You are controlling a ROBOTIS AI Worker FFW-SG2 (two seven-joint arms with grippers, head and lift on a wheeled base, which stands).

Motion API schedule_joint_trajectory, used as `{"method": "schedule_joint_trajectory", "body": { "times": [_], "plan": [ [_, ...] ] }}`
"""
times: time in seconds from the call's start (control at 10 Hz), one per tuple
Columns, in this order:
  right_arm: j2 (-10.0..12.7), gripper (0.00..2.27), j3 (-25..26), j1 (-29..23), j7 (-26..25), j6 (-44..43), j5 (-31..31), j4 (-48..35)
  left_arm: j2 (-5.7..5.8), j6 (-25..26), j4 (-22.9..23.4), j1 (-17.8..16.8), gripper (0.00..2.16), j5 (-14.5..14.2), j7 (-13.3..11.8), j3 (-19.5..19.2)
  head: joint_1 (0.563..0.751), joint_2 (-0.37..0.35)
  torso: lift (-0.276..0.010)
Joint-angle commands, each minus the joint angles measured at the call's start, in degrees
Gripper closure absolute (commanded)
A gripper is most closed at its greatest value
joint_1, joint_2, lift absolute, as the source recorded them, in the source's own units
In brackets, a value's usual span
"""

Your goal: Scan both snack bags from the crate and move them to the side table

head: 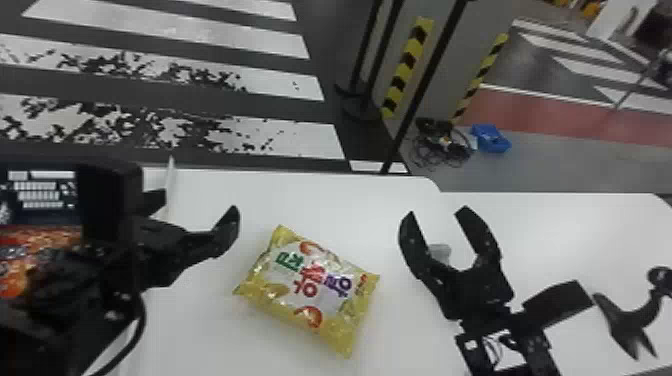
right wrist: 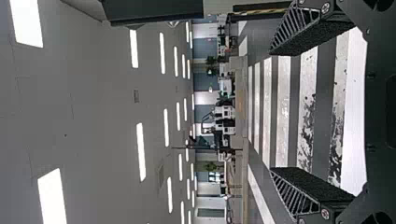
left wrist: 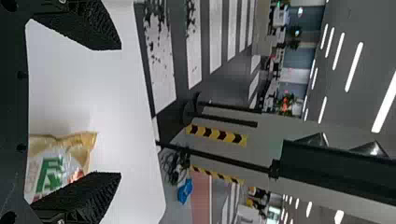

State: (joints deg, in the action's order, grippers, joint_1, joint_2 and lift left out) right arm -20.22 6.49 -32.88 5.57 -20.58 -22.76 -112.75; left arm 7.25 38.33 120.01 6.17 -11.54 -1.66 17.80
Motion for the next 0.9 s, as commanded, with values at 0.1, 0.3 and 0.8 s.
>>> {"method": "schedule_joint_trajectory", "body": {
  "times": [0.1,0.3,0.8],
  "plan": [
    [-0.4,0.11,-0.6,0.6,0.8,0.0,0.2,1.2,7.61,-3.2,8.4,8.4,0.02,-2.5,0.9,-10.0,0.695,-0.283,-0.095],
    [-0.4,0.11,-1.7,1.3,2.3,-0.2,1.5,2.5,9.89,-11.3,12.2,14.0,0.02,-5.9,1.5,-17.3,0.695,-0.179,-0.095],
    [-0.3,0.11,-0.4,1.0,10.1,-4.2,4.0,6.3,11.12,-20.6,13.6,24.2,0.02,-13.6,0.6,-30.4,0.695,-0.031,-0.095]
  ]
}}
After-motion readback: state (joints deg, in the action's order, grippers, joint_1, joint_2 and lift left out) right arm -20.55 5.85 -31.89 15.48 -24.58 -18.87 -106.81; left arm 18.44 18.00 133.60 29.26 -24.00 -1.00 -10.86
